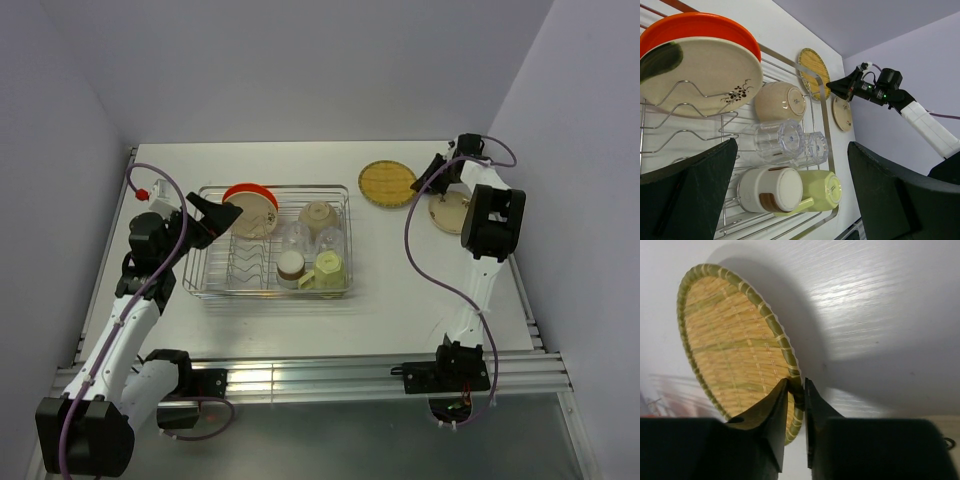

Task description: Load the mixed dishes into the dish rack

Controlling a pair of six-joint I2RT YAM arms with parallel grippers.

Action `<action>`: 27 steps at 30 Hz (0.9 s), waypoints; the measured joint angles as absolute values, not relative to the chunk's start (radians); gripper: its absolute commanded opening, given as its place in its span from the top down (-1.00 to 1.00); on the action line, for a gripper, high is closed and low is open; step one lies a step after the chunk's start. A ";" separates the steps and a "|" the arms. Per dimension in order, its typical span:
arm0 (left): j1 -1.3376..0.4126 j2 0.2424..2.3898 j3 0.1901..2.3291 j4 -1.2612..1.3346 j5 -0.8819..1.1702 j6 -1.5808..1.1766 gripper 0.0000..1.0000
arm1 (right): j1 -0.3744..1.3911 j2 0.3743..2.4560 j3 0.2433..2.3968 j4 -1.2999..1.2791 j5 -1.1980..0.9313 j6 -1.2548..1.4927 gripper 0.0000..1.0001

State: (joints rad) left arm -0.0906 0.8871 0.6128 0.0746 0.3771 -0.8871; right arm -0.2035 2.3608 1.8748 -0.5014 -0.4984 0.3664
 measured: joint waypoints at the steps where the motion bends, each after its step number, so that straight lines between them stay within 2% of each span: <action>1: -0.091 0.887 0.612 0.075 0.377 -0.888 -0.98 | -0.204 2.361 1.869 -0.495 -0.521 0.378 0.80; 4: -0.091 0.887 0.612 0.075 0.377 -0.889 -0.99 | -0.205 2.361 1.855 -0.451 -0.599 0.416 1.00; 10: -0.091 0.885 0.613 0.077 0.381 -0.901 -0.99 | -0.216 2.326 1.702 -0.271 -0.714 0.498 1.00; 18: -0.091 0.885 0.612 0.102 0.397 -0.908 -0.99 | -0.239 2.223 1.468 0.105 -0.865 0.770 1.00; 27: -0.091 0.883 0.612 0.108 0.404 -0.907 -0.99 | -0.239 2.102 1.449 0.448 -0.940 1.054 1.00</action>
State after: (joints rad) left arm -0.0906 0.8825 0.6125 0.1081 0.4042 -0.9073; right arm -0.2390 2.1021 1.4494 0.4484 -0.9401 1.0538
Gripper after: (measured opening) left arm 0.992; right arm 0.048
